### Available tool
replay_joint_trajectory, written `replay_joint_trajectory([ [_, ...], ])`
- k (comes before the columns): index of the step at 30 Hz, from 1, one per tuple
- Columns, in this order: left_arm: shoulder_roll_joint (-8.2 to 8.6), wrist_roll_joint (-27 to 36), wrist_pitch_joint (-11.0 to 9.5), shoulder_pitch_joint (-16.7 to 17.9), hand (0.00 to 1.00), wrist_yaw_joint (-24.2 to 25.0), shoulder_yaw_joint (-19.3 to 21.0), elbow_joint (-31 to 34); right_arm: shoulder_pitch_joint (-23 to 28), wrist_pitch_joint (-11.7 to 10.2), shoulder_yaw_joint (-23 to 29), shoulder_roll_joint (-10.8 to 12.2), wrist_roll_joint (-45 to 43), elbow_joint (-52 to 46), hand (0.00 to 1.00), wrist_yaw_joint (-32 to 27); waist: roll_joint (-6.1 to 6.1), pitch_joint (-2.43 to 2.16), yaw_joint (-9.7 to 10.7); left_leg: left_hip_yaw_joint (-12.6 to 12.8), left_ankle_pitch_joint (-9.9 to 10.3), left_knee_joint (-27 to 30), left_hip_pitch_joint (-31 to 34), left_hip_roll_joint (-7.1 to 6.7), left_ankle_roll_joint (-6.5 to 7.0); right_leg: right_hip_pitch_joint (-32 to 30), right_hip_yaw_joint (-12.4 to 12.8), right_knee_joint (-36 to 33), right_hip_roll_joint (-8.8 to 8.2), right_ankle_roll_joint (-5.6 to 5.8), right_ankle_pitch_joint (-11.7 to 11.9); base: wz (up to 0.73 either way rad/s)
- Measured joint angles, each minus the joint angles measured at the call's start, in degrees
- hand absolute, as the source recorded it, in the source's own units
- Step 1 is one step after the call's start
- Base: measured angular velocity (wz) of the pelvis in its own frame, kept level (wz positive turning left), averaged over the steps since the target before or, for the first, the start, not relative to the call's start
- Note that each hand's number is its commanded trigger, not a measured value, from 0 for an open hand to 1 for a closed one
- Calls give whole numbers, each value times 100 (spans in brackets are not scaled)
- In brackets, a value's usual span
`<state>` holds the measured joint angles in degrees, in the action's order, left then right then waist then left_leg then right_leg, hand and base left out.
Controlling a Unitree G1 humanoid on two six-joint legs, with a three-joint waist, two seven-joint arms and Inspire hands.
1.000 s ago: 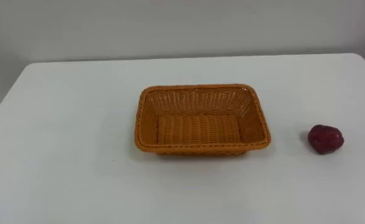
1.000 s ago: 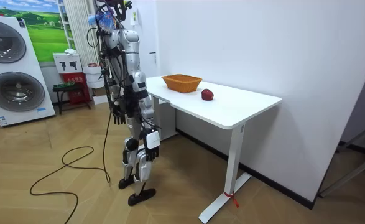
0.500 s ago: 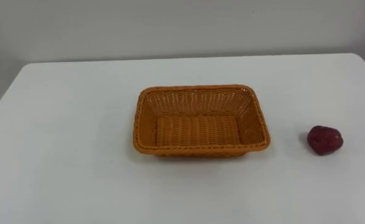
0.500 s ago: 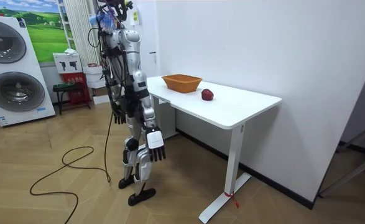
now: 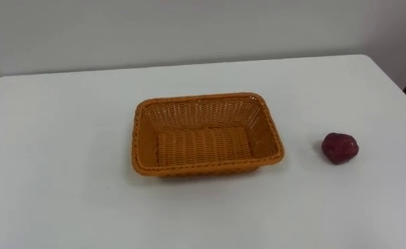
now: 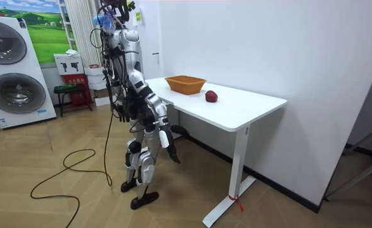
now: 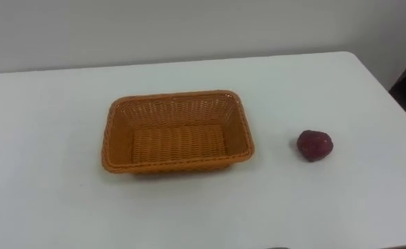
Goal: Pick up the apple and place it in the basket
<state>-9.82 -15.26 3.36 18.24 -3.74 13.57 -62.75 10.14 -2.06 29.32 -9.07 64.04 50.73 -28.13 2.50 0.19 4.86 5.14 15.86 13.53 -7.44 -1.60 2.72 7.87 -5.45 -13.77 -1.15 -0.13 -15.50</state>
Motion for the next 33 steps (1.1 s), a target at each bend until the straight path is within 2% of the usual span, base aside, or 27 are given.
replay_joint_trajectory([
  [3,10,-55,-48,49,0,-94,69,41,46,-138,148,5,-235,-817,0,-594,13,-16,-10,50,0,-8,26,7,0,-46,45,-5,17,0,12,-11],
  [6,0,-57,-107,53,0,-202,102,43,35,-353,318,-20,-726,-1677,0,-1260,14,-21,-15,50,-2,-2,101,8,2,-95,38,5,20,3,38,0],
  [8,-16,-53,-139,52,0,-237,119,51,-1,-421,359,-71,-1124,-2028,0,-1721,13,-23,-24,51,-2,0,126,10,2,-113,40,20,22,7,47,0],
  [11,-17,-63,-187,66,0,-251,107,79,-1,-640,353,-77,-2136,-2554,0,-2452,-13,-37,-57,41,-7,0,215,6,9,-201,14,11,17,11,59,0],
  [13,-15,-67,-210,72,0,-234,91,85,-1,-800,323,-83,-2862,-3197,0,-2859,-55,-64,-66,37,-40,-11,316,3,16,-310,27,11,19,9,91,0],
  [14,-18,-69,-210,66,0,-237,90,90,-4,-839,295,-86,-3062,-3340,0,-2929,-56,-64,-75,36,-49,-20,320,3,14,-314,25,13,20,7,95,-3],
  [16,-19,-66,-215,59,0,-240,-12,79,-1,-869,86,-110,-4050,-3948,0,-3140,-65,-59,-96,38,-63,-33,294,6,7,-307,55,17,30,-3,104,-2],
  [20,-15,-82,-220,31,0,-225,-209,96,-1,-907,-229,-282,-5452,-4589,0,-3182,-81,-53,-224,67,-65,-10,327,31,3,-385,41,25,38,-14,132,-2],
  [22,-23,-124,-220,35,0,-227,-377,102,25,-999,-582,-326,-6116,-4806,0,-3052,-99,-38,-308,97,-85,-29,334,66,-12,-379,46,122,67,-30,210,-6],
  [27,-20,-125,-252,18,0,-225,-532,92,58,-1060,-1348,-322,-6396,-4959,0,-2503,-70,-22,-455,100,-110,-38,333,94,-36,-381,45,126,93,-54,244,-1],
  [31,-22,-119,-295,11,0,-222,-624,91,56,-1059,-1884,-326,-6398,-4930,0,-1876,-13,20,-549,79,-118,-41,329,95,-40,-354,13,149,92,-64,251,3],
  [33,-35,-109,-293,10,0,-217,-755,88,55,-1057,-2140,-326,-6386,-4861,0,-1597,-25,7,-537,24,-123,-30,360,95,-41,-316,-31,218,93,-69,279,11],
])
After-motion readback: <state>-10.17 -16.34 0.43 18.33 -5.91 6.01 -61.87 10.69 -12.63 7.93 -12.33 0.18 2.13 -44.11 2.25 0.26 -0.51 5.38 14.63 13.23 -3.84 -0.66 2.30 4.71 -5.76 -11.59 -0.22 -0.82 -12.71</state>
